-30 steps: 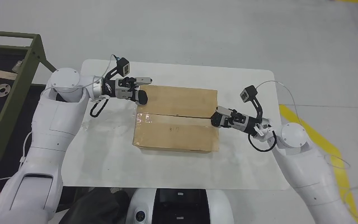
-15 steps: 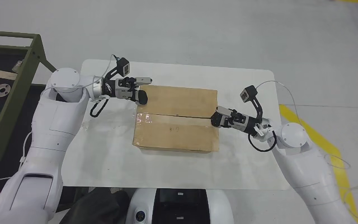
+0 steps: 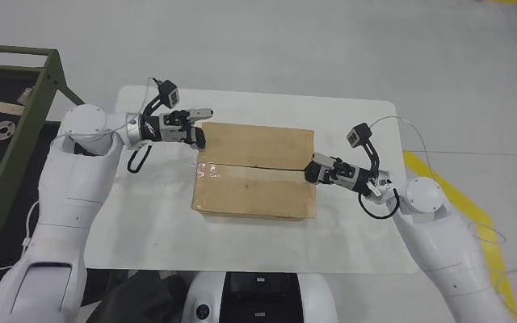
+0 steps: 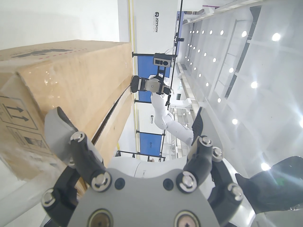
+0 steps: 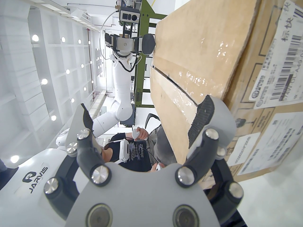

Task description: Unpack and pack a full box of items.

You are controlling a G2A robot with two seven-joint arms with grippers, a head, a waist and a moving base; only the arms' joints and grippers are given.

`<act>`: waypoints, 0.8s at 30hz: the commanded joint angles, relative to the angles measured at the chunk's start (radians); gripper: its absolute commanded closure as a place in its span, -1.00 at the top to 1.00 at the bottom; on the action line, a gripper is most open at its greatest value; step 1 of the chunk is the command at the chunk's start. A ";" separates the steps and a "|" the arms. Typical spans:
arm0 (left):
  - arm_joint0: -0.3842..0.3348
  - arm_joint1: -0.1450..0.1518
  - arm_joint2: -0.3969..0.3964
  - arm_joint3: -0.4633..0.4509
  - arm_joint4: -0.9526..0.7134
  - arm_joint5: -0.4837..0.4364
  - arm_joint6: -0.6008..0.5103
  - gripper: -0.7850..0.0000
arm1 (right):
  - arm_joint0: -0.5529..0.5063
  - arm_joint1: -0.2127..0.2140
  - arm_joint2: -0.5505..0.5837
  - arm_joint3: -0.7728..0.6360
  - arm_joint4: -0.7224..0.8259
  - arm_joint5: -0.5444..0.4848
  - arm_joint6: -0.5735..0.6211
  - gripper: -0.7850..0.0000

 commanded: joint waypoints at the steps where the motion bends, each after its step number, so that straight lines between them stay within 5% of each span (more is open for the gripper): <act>1: 0.041 0.007 -0.042 -0.034 -0.014 -0.007 0.034 1.00 | 0.000 0.000 0.000 0.000 0.000 0.000 0.000 1.00; 13: 0.375 0.036 -0.328 -0.276 -0.138 -0.045 0.203 1.00 | 0.000 0.000 0.000 0.000 0.000 0.000 0.000 1.00; 24: 0.668 0.023 -0.475 -0.422 -0.212 -0.091 0.431 1.00 | 0.000 0.000 0.000 0.000 0.000 0.000 0.000 1.00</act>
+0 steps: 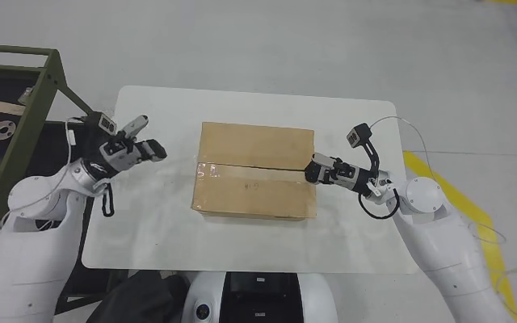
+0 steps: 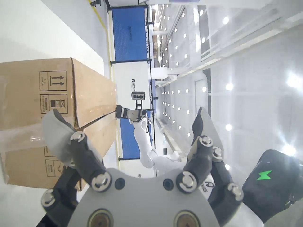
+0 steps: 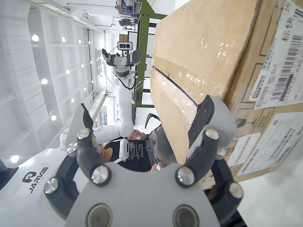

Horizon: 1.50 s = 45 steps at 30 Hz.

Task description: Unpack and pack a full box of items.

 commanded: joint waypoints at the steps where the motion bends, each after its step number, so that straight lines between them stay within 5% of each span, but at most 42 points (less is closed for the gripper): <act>1: 0.039 -0.003 -0.011 -0.015 -0.003 -0.014 0.035 1.00 | 0.000 0.000 0.000 0.000 0.000 0.000 0.000 1.00; 13: 0.207 -0.023 -0.034 -0.089 0.152 -0.133 0.227 1.00 | 0.000 0.000 0.000 0.000 0.000 0.000 0.000 1.00; 35: 0.227 -0.030 -0.045 -0.099 0.098 -0.126 0.262 1.00 | 0.000 0.000 0.000 0.000 0.000 0.000 0.000 1.00; 45: 0.409 -0.053 -0.119 -0.099 -0.066 -0.196 0.199 1.00 | 0.000 0.000 0.000 0.000 0.000 0.000 0.000 1.00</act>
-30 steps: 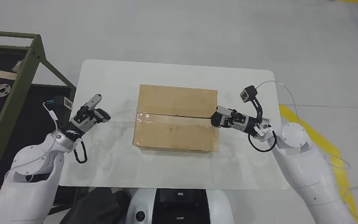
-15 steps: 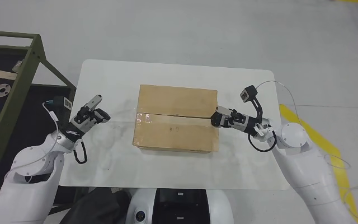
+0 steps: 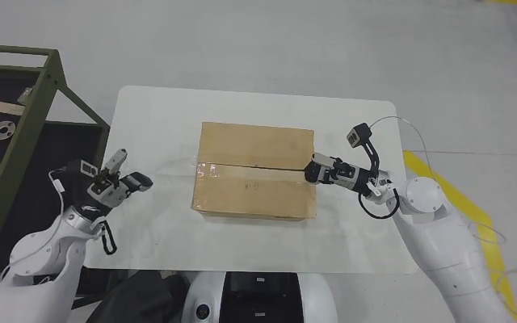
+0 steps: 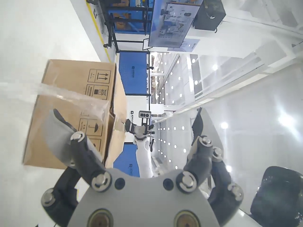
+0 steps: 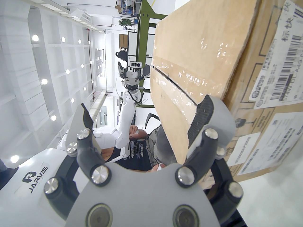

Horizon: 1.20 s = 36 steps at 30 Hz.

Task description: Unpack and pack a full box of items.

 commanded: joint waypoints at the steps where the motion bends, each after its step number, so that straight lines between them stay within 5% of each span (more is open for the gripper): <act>1: 0.029 -0.004 -0.003 0.000 -0.002 -0.019 -0.005 1.00 | 0.000 0.000 0.000 0.000 0.000 0.000 0.000 1.00; 8: 0.060 -0.023 0.093 0.000 0.039 -0.076 0.046 1.00 | 0.000 0.000 0.000 0.000 0.000 0.000 0.000 1.00; 36: -0.219 -0.065 0.317 0.121 0.101 0.006 0.272 1.00 | 0.000 0.000 0.000 0.000 0.000 0.000 0.000 1.00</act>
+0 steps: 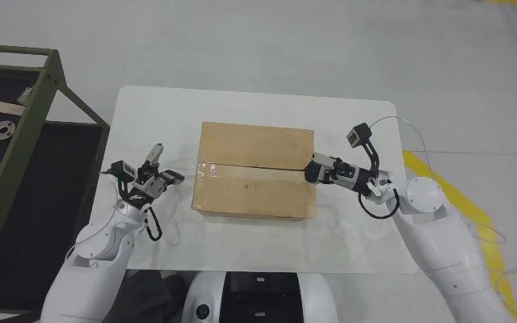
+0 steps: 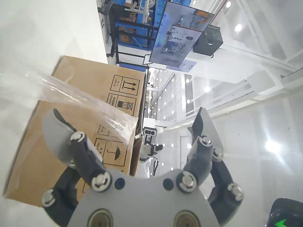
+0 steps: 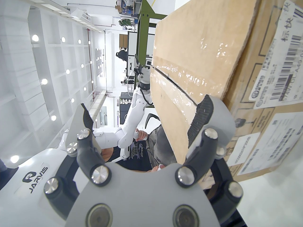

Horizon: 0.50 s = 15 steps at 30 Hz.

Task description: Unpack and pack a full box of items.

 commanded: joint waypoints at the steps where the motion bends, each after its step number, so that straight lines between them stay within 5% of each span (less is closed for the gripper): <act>1: -0.005 -0.002 0.004 0.004 0.002 -0.001 0.004 1.00 | 0.000 0.000 0.000 0.000 0.000 0.000 0.000 1.00; 5: -0.013 -0.006 0.008 0.012 -0.003 0.002 0.010 0.91 | 0.000 0.000 0.000 0.000 0.000 0.000 0.000 1.00; 10: -0.023 -0.010 0.008 0.018 -0.008 0.014 0.007 -0.01 | 0.000 0.000 0.000 0.000 0.000 0.000 0.000 1.00; 15: -0.041 -0.015 0.018 0.027 -0.010 0.027 0.011 -0.42 | 0.000 0.000 0.000 0.000 0.000 0.000 0.000 1.00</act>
